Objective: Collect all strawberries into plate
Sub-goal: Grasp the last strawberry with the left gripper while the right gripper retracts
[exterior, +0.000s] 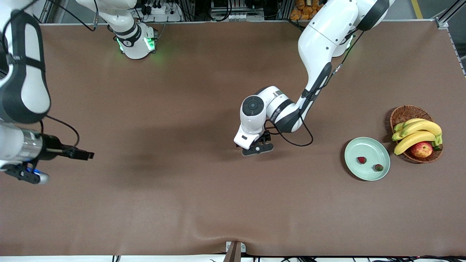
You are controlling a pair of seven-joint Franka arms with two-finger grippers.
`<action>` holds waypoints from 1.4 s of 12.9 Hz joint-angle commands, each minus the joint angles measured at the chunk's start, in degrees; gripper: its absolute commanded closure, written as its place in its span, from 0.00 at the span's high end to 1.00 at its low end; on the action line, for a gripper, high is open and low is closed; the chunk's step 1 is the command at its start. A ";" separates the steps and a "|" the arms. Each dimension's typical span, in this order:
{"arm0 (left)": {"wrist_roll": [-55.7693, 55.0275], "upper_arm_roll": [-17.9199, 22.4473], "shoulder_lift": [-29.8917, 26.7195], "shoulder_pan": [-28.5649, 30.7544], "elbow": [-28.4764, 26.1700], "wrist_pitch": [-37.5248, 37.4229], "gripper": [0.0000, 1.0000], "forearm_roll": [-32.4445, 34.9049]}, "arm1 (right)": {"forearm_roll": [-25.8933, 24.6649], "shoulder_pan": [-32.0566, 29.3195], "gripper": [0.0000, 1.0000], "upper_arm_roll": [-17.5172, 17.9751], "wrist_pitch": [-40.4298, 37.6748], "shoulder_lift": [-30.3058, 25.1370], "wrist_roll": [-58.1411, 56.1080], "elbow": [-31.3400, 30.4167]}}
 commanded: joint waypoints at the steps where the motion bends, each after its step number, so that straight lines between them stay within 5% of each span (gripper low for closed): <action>1: 1.26 0.06 1.30 -1.14 1.24 0.00 1.00 1.43 | -2.41 -0.13 1.00 0.67 1.41 -15.47 -2.91 -14.16; 5: 1.36 0.06 2.00 -1.59 1.33 0.00 0.94 1.61 | -2.23 1.53 1.00 -0.73 9.38 -30.60 -3.00 -31.91; 7: 1.36 0.06 2.00 -1.94 1.33 0.00 0.84 1.52 | -1.88 5.64 1.00 -5.28 10.38 -30.46 -3.01 -31.78; 9: 1.27 0.06 2.00 -1.94 1.33 0.00 0.50 1.43 | -1.79 6.72 1.00 -6.89 9.33 -26.44 -2.92 -25.21; 11: 1.09 -0.03 2.00 -1.94 1.33 0.00 0.00 1.26 | -2.32 7.25 1.00 -6.89 2.51 -20.82 -2.92 -14.61; 15: 0.39 -0.03 0.96 -1.33 1.33 -0.26 0.00 0.73 | -2.14 7.34 1.00 -6.89 -1.48 -19.47 -2.92 -11.29; 18: -2.32 0.06 -5.09 6.29 1.15 -4.81 0.00 -4.18 | -2.06 7.34 1.00 -6.98 -0.87 -19.21 -2.83 -11.38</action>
